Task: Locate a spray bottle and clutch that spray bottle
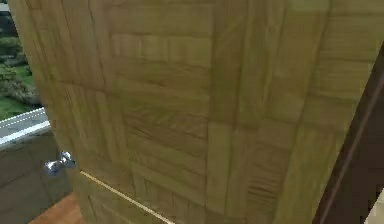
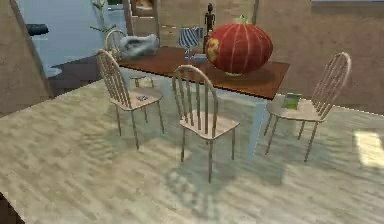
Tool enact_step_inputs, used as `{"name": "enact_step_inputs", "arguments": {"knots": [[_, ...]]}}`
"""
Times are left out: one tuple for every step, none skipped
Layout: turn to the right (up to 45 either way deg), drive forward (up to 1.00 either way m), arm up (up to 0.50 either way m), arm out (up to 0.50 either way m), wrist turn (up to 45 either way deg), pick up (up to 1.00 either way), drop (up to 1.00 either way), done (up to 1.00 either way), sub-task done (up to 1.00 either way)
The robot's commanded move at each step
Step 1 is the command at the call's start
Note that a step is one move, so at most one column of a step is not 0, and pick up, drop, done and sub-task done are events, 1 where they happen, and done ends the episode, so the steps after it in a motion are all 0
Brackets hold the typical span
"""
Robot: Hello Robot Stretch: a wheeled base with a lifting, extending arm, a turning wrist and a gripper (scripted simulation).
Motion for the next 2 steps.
{"name": "enact_step_inputs", "arguments": {"knots": [[-45.0,0.00,0.00,0.00,0.0,0.00,0.00,0.00,0.00],[-45.0,0.00,0.00,0.00,0.0,0.00,0.00,0.00,0.00]]}}
